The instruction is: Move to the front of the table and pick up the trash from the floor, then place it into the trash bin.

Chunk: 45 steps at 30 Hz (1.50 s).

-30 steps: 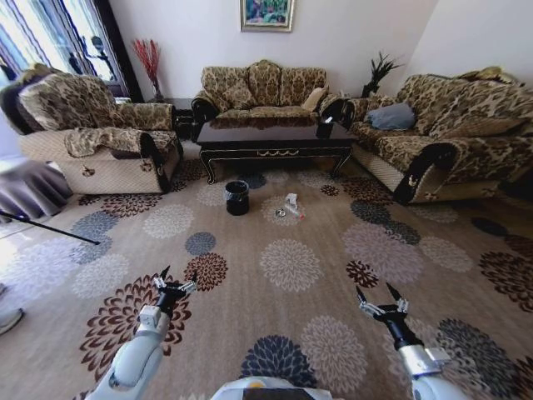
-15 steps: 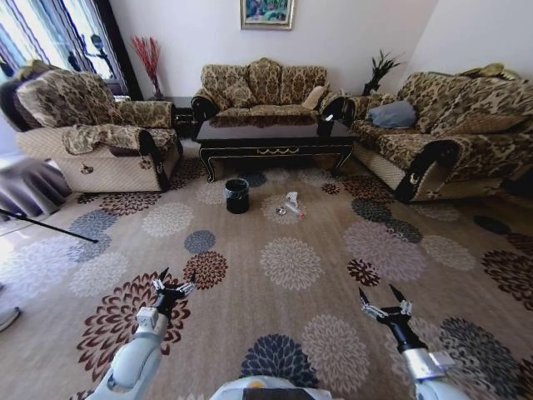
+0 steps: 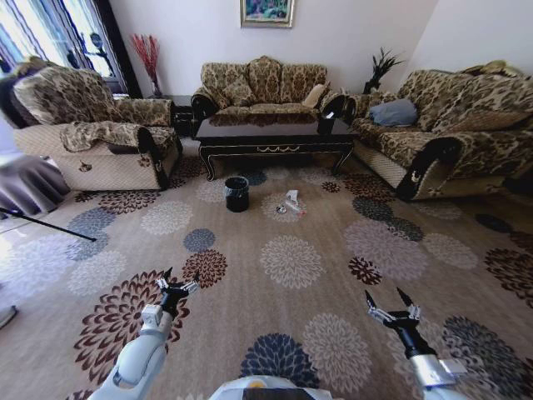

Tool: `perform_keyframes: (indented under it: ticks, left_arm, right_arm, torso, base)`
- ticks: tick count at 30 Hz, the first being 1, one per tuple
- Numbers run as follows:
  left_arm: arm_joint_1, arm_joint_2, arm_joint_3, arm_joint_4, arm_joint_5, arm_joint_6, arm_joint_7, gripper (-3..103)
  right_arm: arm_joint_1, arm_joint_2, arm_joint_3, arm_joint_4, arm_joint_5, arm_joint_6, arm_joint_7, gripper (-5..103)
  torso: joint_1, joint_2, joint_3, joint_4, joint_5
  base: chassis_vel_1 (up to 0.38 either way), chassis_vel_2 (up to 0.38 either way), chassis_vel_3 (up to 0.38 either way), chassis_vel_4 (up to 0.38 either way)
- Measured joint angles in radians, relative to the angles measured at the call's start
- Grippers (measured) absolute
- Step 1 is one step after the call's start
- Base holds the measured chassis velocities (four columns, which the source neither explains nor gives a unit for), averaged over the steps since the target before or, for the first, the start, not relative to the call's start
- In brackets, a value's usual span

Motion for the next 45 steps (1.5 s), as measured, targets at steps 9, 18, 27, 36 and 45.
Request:
perform_keyframes:
  ticks: [9,18,27,36,45]
  left_arm:
    - [-0.009,0.009,0.011,-0.010,0.002,0.014,-0.004,100]
    - [-0.019,0.006,0.019,-0.007,0.024,0.014,-0.006,100]
    - [-0.022,0.019,0.014,-0.016,0.019,0.014,-0.006,100]
    - [-0.008,0.015,0.016,-0.023,0.028,0.009,-0.006,100]
    - [0.007,0.016,0.003,-0.050,0.066,-0.032,-0.012,100]
  right_arm:
    - [-0.010,0.007,0.013,0.019,0.031,0.001,0.000,100]
    - [-0.018,0.016,0.016,0.022,0.030,0.010,-0.001,100]
    - [-0.019,0.023,0.017,0.029,0.023,0.017,-0.002,100]
    - [-0.026,0.029,0.016,0.029,0.013,0.026,-0.003,100]
    - [-0.029,0.030,0.020,0.014,0.012,0.040,-0.006,100]
  torso:
    - [-0.015,-0.037,-0.022,-0.0001,-0.0001]
    - [-0.027,-0.075,-0.047,0.0001,-0.0001]
    - [-0.041,-0.116,-0.074,0.0000,-0.0001]
    - [-0.054,-0.153,-0.099,0.0001,-0.0001]
    - [-0.064,-0.184,-0.121,0.0000,-0.0001]
  base:
    - [0.000,0.000,0.000,0.000]
    - [0.000,0.000,0.000,0.000]
    - [0.000,0.000,0.000,0.000]
    - [0.000,0.000,0.000,0.000]
    - [0.000,0.000,0.000,0.000]
